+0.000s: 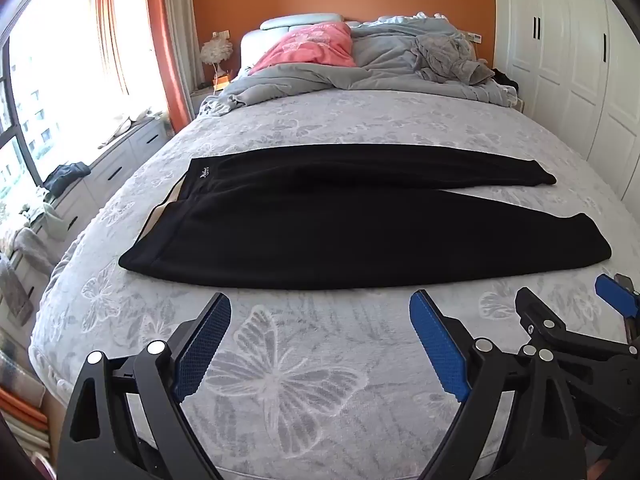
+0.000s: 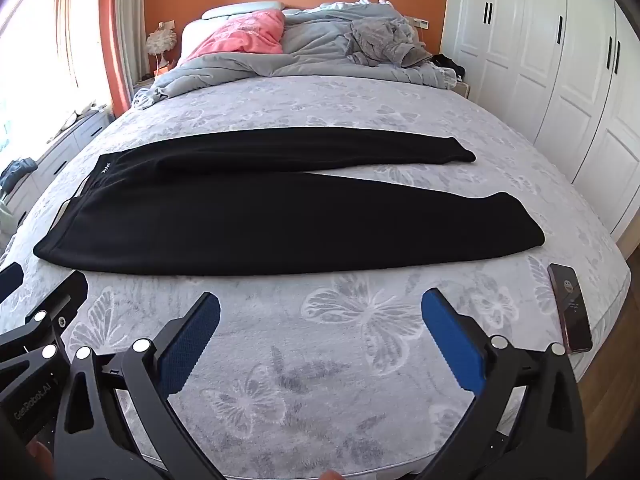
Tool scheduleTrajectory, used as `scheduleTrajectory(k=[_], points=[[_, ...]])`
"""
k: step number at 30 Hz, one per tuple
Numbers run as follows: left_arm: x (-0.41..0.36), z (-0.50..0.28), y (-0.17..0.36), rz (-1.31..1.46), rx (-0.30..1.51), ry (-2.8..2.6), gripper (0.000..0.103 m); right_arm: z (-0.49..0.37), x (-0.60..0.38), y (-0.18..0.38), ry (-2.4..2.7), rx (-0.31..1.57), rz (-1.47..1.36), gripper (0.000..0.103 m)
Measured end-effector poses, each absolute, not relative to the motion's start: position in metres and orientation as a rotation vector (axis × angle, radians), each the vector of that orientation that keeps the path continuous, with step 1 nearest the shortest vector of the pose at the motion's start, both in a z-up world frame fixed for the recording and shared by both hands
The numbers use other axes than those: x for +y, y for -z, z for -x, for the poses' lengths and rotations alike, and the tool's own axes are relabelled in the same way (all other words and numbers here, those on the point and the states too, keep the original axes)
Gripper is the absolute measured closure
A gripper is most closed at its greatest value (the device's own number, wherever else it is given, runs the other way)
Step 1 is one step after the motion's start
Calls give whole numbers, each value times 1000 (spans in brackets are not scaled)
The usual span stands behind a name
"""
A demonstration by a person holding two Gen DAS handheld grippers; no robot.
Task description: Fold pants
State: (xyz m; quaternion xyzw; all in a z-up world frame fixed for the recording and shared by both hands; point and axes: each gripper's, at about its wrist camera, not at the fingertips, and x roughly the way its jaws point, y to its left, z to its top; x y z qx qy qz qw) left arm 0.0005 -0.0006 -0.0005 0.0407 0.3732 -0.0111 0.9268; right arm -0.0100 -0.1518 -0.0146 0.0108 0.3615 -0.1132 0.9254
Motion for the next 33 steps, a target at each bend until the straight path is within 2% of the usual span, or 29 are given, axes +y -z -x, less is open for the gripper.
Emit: scheduleTrajectory(k=[33], points=[[15, -19, 19, -60, 801, -6, 15, -8, -143, 26, 230, 780, -23, 5]])
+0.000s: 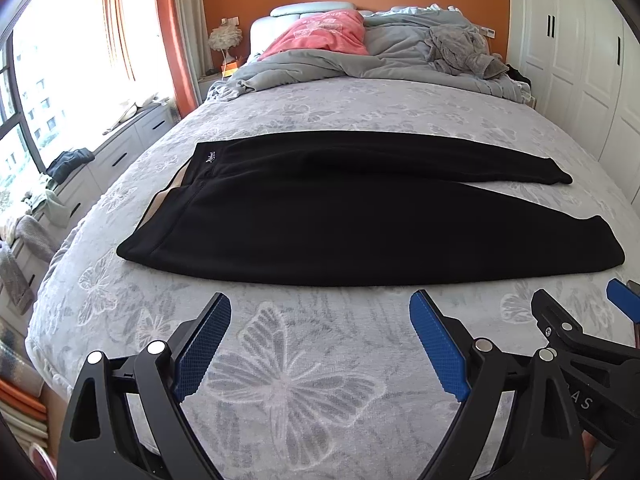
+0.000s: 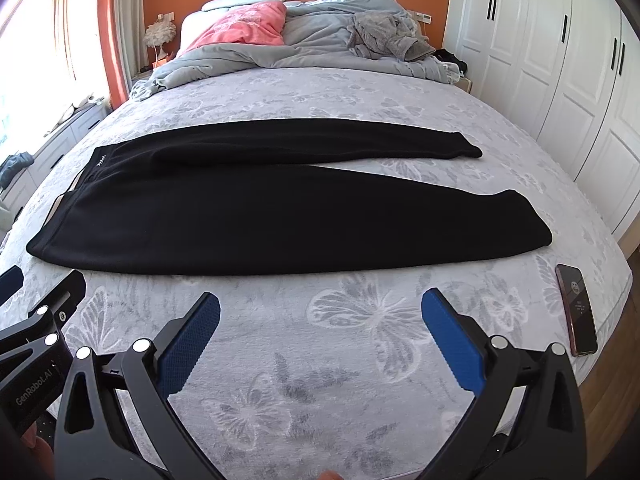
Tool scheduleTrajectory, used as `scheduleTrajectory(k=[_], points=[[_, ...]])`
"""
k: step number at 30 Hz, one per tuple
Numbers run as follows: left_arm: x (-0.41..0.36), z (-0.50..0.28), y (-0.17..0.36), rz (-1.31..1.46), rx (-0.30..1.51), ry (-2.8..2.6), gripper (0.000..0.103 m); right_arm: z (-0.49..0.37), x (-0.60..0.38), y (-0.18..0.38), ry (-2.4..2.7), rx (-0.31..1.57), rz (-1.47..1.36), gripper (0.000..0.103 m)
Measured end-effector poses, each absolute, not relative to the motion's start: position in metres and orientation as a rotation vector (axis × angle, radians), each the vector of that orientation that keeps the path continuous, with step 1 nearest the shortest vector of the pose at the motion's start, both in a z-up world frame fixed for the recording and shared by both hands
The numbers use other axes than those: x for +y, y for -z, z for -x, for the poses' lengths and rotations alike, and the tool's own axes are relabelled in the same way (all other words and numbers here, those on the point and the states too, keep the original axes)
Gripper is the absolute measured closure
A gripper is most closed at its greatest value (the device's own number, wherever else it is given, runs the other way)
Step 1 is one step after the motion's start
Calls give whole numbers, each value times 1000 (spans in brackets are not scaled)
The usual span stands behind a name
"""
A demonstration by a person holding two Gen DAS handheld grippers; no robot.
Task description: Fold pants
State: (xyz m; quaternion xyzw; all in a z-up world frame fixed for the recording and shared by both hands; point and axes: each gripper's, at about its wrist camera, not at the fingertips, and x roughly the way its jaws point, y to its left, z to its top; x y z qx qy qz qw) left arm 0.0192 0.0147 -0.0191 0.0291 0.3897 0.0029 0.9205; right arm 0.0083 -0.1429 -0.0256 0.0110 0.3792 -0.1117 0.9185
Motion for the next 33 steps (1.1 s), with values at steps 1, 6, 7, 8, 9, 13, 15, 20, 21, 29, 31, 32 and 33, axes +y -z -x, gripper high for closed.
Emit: scheduleTrajectory(k=[1, 6, 7, 8, 9, 13, 15, 20, 21, 29, 31, 32, 33], points=[[15, -19, 19, -59, 802, -6, 15, -8, -143, 26, 229, 779, -24, 5], [14, -20, 19, -61, 803, -6, 15, -8, -143, 26, 228, 784, -25, 5], [14, -20, 19, -61, 803, -7, 15, -8, -143, 26, 227, 782, -25, 5], [14, -20, 19, -61, 804, -6, 15, -8, -144, 26, 226, 781, -26, 5], [14, -20, 19, -62, 804, -5, 15, -7, -144, 27, 226, 780, -27, 5], [12, -19, 20, -66, 806, -5, 15, -7, -145, 27, 229, 782, -29, 5], [12, -19, 21, -66, 805, -5, 15, -6, -147, 27, 231, 783, -35, 5], [10, -19, 21, -64, 808, -3, 15, -6, -147, 27, 232, 784, -33, 5], [10, -19, 22, -65, 809, -3, 15, -6, -147, 27, 234, 785, -33, 5], [6, -18, 23, -68, 812, -5, 15, -6, -146, 27, 231, 785, -33, 5], [5, -18, 23, -70, 812, -6, 15, -6, -147, 27, 230, 786, -32, 5], [4, -18, 23, -71, 814, -5, 15, -6, -147, 27, 230, 786, -34, 5], [5, -18, 23, -70, 814, -6, 15, -6, -146, 27, 232, 786, -34, 5]])
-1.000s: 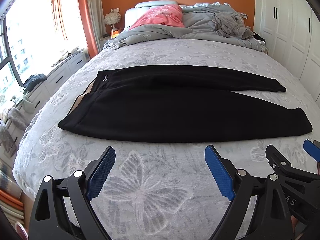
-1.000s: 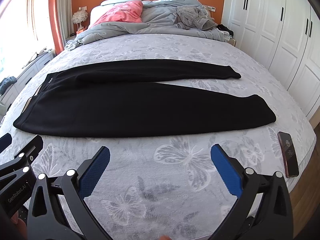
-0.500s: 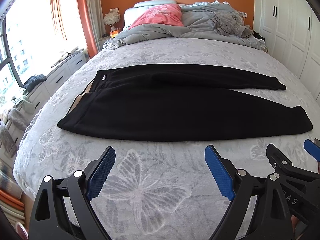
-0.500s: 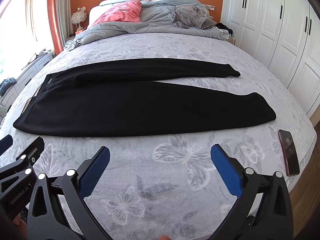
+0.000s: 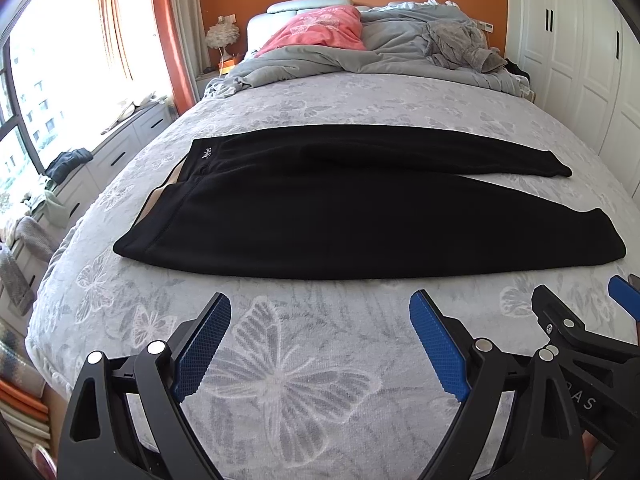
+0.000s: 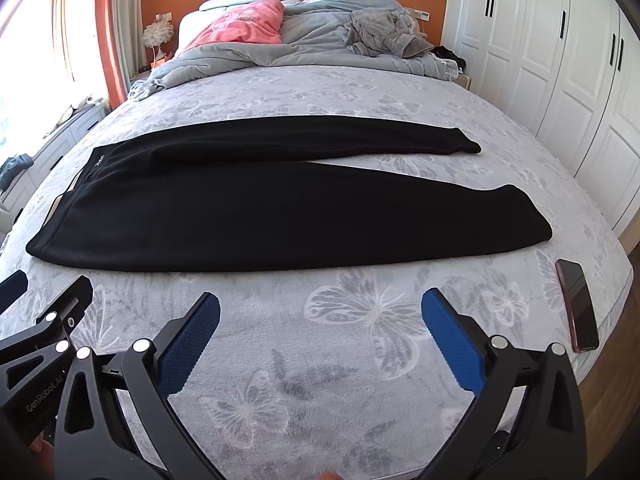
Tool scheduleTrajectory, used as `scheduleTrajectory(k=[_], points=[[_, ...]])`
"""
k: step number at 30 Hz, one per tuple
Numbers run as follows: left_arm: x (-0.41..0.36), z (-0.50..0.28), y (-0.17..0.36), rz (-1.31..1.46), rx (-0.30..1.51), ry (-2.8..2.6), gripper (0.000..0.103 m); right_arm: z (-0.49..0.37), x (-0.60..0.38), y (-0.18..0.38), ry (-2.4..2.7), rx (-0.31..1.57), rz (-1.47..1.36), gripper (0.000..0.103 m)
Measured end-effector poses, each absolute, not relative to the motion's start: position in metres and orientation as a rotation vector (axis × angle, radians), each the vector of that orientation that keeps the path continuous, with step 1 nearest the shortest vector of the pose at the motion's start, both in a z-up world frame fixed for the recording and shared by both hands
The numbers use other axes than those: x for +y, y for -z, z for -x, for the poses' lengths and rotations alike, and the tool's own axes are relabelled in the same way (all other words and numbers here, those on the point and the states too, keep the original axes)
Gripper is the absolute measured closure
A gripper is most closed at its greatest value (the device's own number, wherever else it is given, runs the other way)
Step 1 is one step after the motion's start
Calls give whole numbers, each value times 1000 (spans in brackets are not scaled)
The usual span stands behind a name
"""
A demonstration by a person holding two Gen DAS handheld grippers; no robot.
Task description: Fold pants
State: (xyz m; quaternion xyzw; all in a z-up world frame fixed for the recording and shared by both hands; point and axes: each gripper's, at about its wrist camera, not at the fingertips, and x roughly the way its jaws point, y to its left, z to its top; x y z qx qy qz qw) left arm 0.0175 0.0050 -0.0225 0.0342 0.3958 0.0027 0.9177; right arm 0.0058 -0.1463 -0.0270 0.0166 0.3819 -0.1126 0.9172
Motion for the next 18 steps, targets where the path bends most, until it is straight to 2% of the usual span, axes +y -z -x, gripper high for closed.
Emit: scheduleTrajectory(k=[18], points=[[2, -21, 24, -75, 823, -3, 15, -9, -149, 33, 231, 799, -37, 5]])
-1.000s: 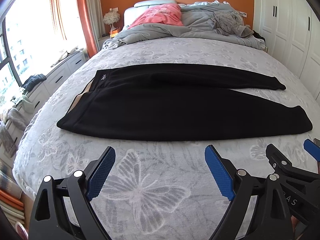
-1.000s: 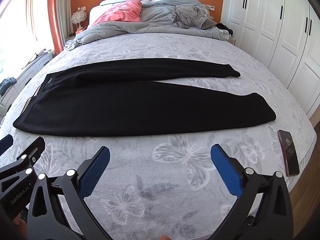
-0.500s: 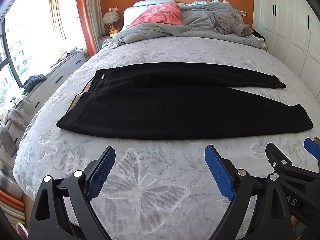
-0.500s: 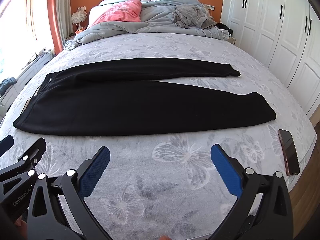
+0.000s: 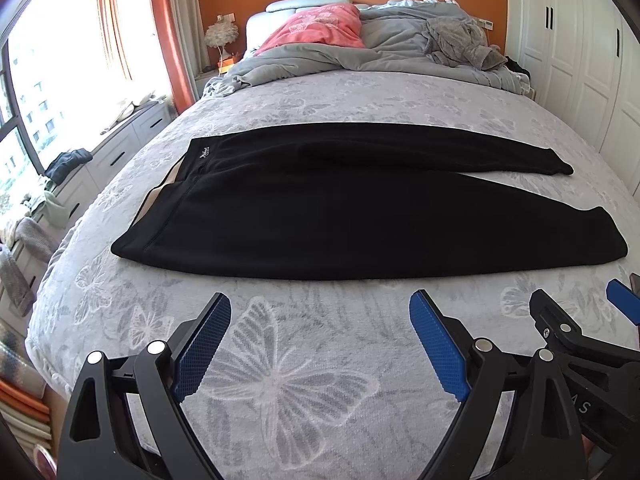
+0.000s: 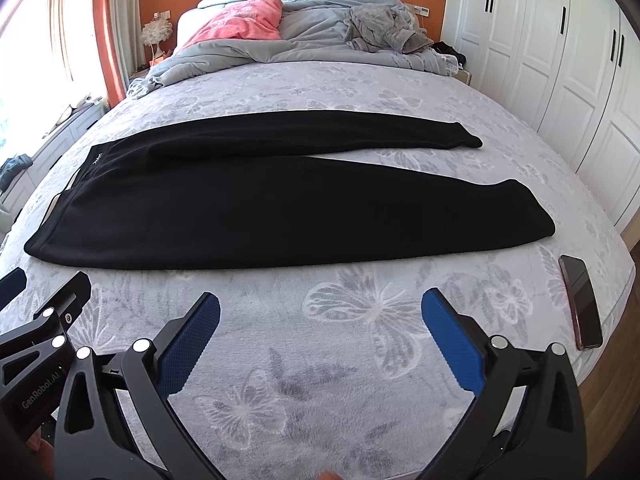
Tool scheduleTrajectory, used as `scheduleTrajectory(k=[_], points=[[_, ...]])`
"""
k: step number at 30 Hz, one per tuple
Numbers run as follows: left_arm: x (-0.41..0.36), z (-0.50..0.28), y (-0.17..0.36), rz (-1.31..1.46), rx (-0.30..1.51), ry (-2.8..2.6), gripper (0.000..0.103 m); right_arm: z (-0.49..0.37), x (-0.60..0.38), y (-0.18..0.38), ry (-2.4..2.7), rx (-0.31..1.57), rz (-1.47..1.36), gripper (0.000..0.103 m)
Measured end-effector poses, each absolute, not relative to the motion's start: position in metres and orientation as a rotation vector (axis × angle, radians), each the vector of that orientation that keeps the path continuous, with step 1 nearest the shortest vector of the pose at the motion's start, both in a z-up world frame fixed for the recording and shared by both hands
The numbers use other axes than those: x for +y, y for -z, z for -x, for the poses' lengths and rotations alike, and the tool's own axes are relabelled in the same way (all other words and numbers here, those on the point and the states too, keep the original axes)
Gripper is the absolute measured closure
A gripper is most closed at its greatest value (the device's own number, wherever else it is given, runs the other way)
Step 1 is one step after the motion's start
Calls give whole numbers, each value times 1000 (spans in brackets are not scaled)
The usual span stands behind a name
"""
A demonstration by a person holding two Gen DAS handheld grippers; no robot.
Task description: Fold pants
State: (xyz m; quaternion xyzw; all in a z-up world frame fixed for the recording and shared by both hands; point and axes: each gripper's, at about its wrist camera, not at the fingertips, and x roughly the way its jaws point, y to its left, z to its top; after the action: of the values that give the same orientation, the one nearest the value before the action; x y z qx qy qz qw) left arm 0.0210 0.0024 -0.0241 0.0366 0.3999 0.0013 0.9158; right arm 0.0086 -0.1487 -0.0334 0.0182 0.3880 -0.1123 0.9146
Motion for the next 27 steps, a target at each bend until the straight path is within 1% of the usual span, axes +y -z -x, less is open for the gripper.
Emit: scheduleTrajectory(k=[23, 27], points=[[-4, -47, 38, -84, 849, -7, 14, -31, -160, 45, 237, 826, -55, 5], [10, -63, 46, -6, 929, 29, 13, -45, -197, 49, 199, 853, -154, 5]])
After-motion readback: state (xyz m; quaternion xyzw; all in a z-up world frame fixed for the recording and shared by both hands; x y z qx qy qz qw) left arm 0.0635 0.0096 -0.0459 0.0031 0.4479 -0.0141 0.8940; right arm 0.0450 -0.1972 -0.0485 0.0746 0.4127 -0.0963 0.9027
